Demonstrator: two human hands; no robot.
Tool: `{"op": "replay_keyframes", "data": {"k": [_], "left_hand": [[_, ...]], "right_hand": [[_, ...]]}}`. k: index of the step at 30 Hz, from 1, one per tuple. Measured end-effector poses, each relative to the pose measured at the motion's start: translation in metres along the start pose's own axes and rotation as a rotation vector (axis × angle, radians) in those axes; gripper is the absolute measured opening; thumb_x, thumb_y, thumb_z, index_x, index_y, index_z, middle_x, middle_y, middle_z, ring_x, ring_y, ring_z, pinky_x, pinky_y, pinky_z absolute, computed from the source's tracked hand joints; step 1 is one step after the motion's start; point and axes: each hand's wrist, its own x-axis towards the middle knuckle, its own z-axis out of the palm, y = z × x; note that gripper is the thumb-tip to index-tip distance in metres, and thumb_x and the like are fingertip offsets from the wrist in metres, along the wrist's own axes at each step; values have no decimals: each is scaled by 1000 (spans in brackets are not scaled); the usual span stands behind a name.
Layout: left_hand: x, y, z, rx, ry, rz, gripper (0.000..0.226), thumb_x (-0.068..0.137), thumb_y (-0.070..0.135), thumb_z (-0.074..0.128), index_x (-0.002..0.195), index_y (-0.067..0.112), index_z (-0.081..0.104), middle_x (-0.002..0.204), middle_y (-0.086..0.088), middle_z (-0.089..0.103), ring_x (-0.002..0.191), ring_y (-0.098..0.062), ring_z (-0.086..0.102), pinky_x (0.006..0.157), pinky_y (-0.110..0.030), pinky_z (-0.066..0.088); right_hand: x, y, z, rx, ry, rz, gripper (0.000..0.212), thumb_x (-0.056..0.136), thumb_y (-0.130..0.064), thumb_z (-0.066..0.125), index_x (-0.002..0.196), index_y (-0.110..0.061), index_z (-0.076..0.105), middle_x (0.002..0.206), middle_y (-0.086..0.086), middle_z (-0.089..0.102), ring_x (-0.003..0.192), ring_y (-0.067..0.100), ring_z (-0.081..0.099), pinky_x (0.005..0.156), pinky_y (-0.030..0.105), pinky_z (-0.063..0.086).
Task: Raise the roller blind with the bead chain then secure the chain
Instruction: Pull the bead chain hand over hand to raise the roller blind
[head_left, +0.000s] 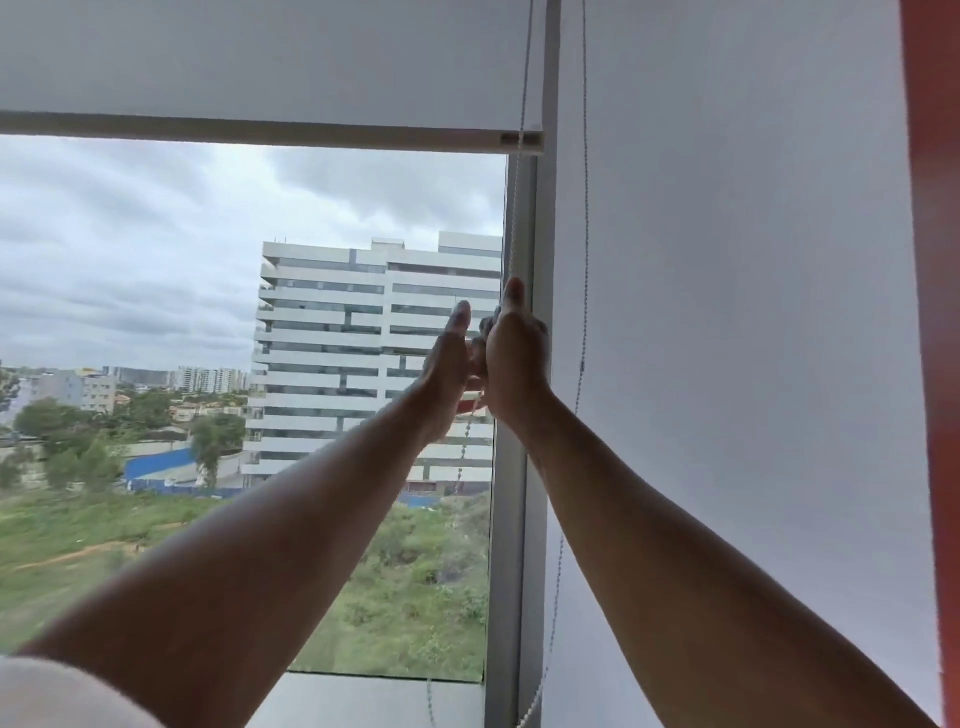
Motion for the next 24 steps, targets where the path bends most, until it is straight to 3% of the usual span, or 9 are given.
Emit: {"op": "replay_keyframes", "data": {"k": [3,6,8,10,12,14,16,20,24], "left_hand": [[2,24,1,-2,-6,18,61,104,55,26,104,10,68,89,-6,70,82,-20,64,69,-31,45],[7,38,5,-44,-4,28,57,105,51,28,95,12,68,80,-2,65,68,-16,57,65,-28,45],[8,45,11,-105,16,18,53,105,50,30,84,15,64,66,2,51,51,-11,44,53,-24,37],[11,47,18,-109,86,22,59,103,54,32,82,10,64,63,4,39,48,-11,32,46,-25,27],[16,43,21,-103,199,58,70,100,61,35,81,-2,60,62,3,38,51,-13,30,46,-26,24],[18,38,23,-120,312,120,60,98,61,40,60,15,46,56,3,36,49,-14,29,48,-26,23],[19,34,25,-142,398,202,57,99,57,44,55,23,31,53,1,29,47,-16,24,51,-29,20],[22,27,31,-193,383,345,65,98,49,47,43,20,28,51,3,21,48,-17,18,54,-34,14],[19,27,38,-175,360,419,66,97,52,45,42,18,28,47,6,20,48,-18,18,55,-43,14]], "right_hand": [[-26,32,-5,75,-51,40,52,104,-46,36,67,-15,55,43,-6,45,36,7,41,39,17,30],[-56,67,-11,123,-100,148,54,103,-47,38,55,-22,37,42,-6,27,33,8,21,39,18,14],[-72,84,-17,134,-118,226,57,103,-46,39,52,-23,29,45,-5,22,35,8,16,40,19,11],[-77,92,-21,154,-152,244,56,104,-44,39,54,-23,27,47,-6,21,35,8,16,40,17,12],[-74,91,-24,143,-203,243,56,105,-43,37,53,-24,26,45,-7,21,36,9,15,40,17,11],[-68,89,-26,120,-257,254,57,105,-43,33,53,-24,24,44,-7,20,38,10,12,41,19,8],[-62,87,-28,65,-302,267,58,106,-42,29,51,-23,26,44,-5,21,39,11,12,41,22,7],[-52,79,-31,-56,-368,286,58,104,-29,22,49,-18,37,46,0,32,40,13,21,46,26,15],[-31,59,-33,-35,-210,323,43,97,-17,25,65,-14,52,50,0,50,48,15,39,49,27,32]]}}
